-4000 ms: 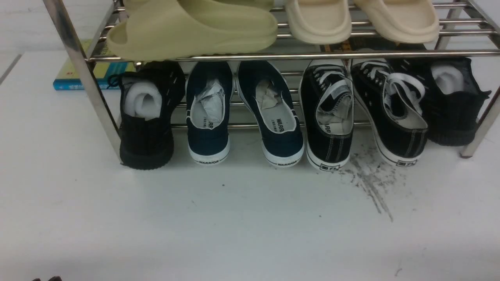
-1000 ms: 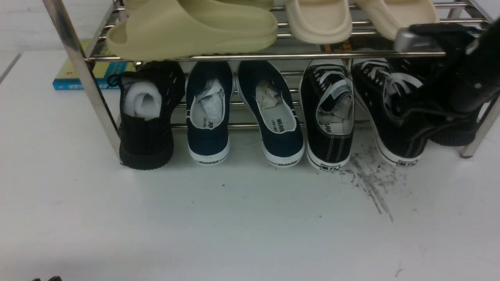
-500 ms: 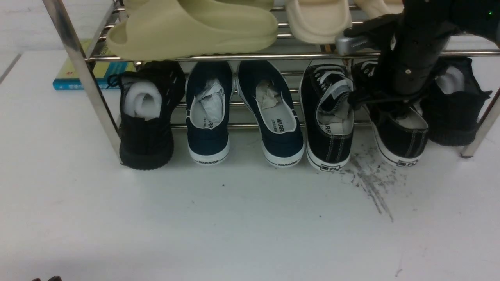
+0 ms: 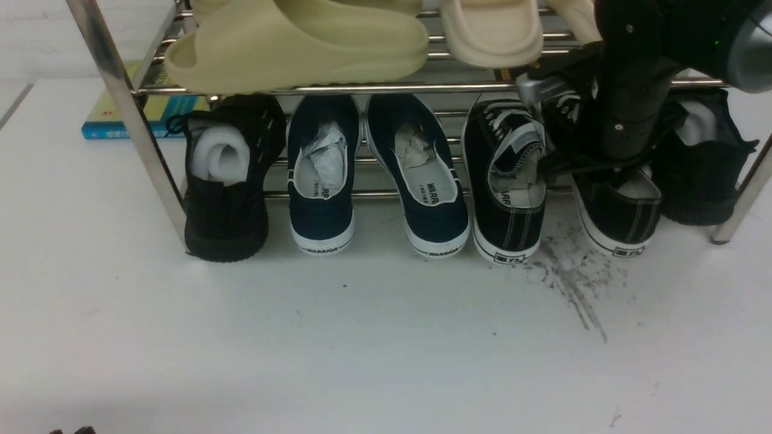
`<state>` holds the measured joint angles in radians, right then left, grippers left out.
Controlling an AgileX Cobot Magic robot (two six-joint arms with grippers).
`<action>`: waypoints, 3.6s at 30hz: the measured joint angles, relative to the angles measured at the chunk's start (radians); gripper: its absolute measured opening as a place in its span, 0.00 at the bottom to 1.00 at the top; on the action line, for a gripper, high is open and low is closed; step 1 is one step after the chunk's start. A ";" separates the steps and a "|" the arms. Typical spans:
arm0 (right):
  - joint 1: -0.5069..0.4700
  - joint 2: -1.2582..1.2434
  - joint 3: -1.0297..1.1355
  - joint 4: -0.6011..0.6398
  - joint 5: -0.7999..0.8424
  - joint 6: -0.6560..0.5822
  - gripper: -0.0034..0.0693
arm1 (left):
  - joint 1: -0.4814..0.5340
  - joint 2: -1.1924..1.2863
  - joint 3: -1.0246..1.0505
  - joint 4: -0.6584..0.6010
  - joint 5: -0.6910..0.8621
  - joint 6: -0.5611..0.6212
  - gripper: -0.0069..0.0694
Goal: Take the shoes off the shelf with your hand on the white table.
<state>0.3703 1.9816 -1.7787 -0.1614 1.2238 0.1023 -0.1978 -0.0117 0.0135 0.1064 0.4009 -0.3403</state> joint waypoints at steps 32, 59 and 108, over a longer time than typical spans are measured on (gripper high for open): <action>0.112 -0.758 0.715 0.359 0.040 0.121 0.06 | 0.000 0.000 0.000 0.000 0.000 0.000 0.41; 0.420 -0.282 0.656 0.325 -0.228 0.330 0.07 | 0.000 0.000 0.000 0.000 0.000 0.000 0.41; 0.233 -0.264 0.187 -0.035 -0.208 0.346 0.03 | 0.000 0.000 0.000 0.000 0.000 0.000 0.41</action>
<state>0.6031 1.7177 -1.5921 -0.1964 1.0158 0.4479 -0.1978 -0.0117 0.0135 0.1064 0.4009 -0.3403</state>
